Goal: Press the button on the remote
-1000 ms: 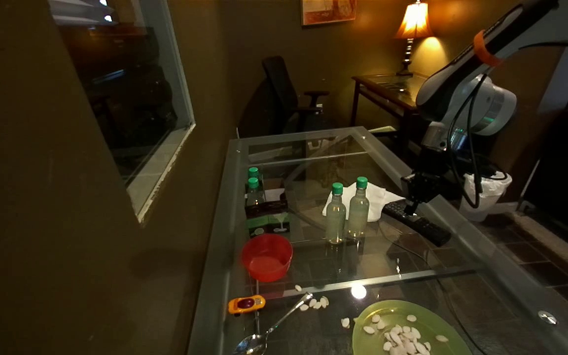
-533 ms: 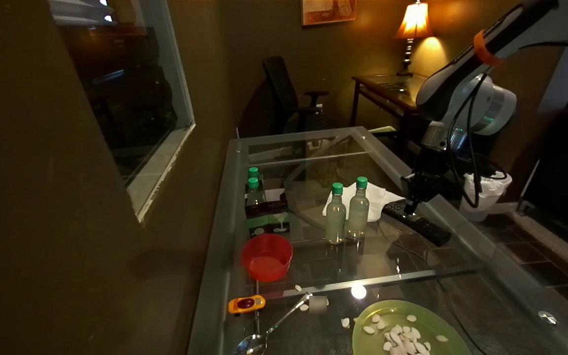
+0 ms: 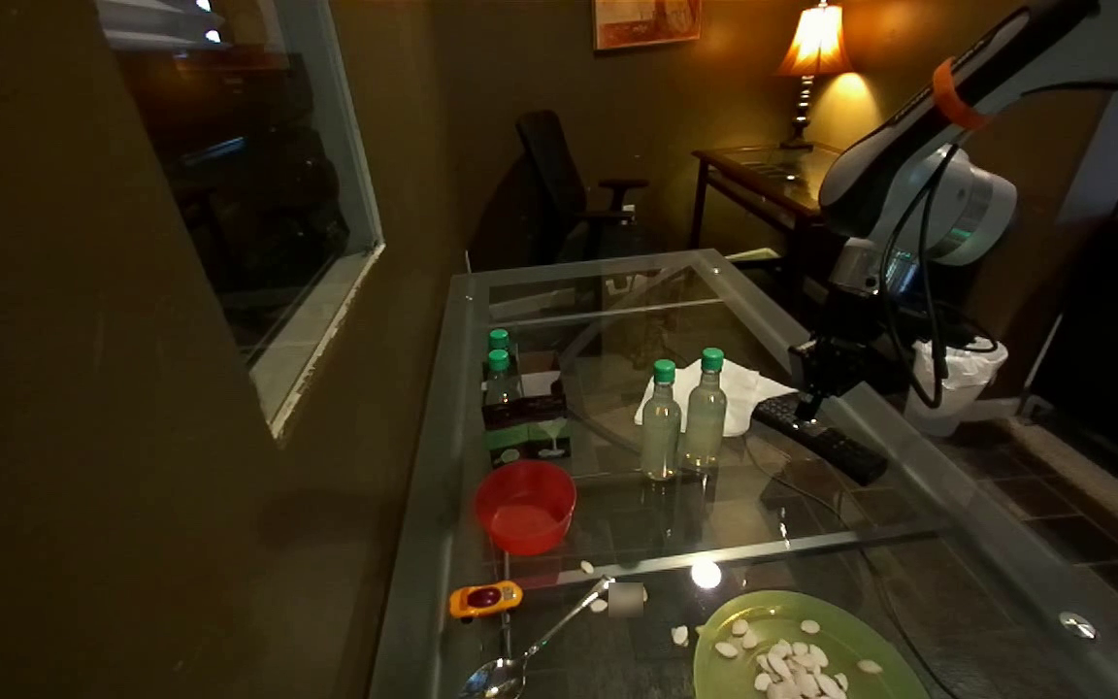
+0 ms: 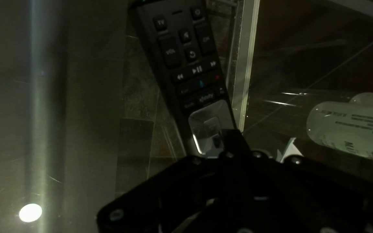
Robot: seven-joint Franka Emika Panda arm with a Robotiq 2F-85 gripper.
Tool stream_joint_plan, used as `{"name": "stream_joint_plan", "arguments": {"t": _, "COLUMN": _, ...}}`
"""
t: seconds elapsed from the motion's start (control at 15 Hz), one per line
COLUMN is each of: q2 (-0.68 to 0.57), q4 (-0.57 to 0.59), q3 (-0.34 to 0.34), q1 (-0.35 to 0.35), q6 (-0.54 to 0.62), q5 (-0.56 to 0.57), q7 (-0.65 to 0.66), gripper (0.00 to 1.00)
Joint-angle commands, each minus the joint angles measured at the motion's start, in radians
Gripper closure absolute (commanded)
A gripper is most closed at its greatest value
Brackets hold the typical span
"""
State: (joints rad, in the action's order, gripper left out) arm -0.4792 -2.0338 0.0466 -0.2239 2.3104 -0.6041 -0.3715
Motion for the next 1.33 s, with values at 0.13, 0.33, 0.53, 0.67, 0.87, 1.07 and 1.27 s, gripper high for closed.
{"name": "stream_joint_plan", "arguments": {"t": 0.13, "q2": -0.015, "q4": 0.022, "q3": -0.016, "q1": -0.022, "q6": -0.003, "q5": 0.017, "q7": 0.006, "gripper": 1.0}}
{"name": "stream_joint_plan", "arguments": {"t": 0.33, "q2": -0.024, "q4": 0.026, "q3": -0.015, "q1": -0.024, "q6": -0.002, "q5": 0.018, "q7": 0.006, "gripper": 1.0}}
{"name": "stream_joint_plan", "arguments": {"t": 0.53, "q2": -0.032, "q4": 0.031, "q3": -0.018, "q1": -0.03, "q6": 0.0, "q5": 0.013, "q7": -0.003, "gripper": 1.0}}
{"name": "stream_joint_plan", "arguments": {"t": 0.67, "q2": -0.037, "q4": 0.033, "q3": -0.019, "q1": -0.031, "q6": 0.0, "q5": 0.014, "q7": -0.004, "gripper": 1.0}}
{"name": "stream_joint_plan", "arguments": {"t": 0.87, "q2": -0.043, "q4": 0.035, "q3": -0.02, "q1": -0.033, "q6": 0.002, "q5": 0.015, "q7": -0.011, "gripper": 1.0}}
{"name": "stream_joint_plan", "arguments": {"t": 1.07, "q2": -0.05, "q4": 0.039, "q3": -0.023, "q1": -0.036, "q6": -0.005, "q5": 0.016, "q7": -0.023, "gripper": 1.0}}
{"name": "stream_joint_plan", "arguments": {"t": 1.27, "q2": -0.072, "q4": 0.054, "q3": -0.018, "q1": -0.039, "q6": -0.013, "q5": 0.021, "q7": -0.016, "gripper": 1.0}}
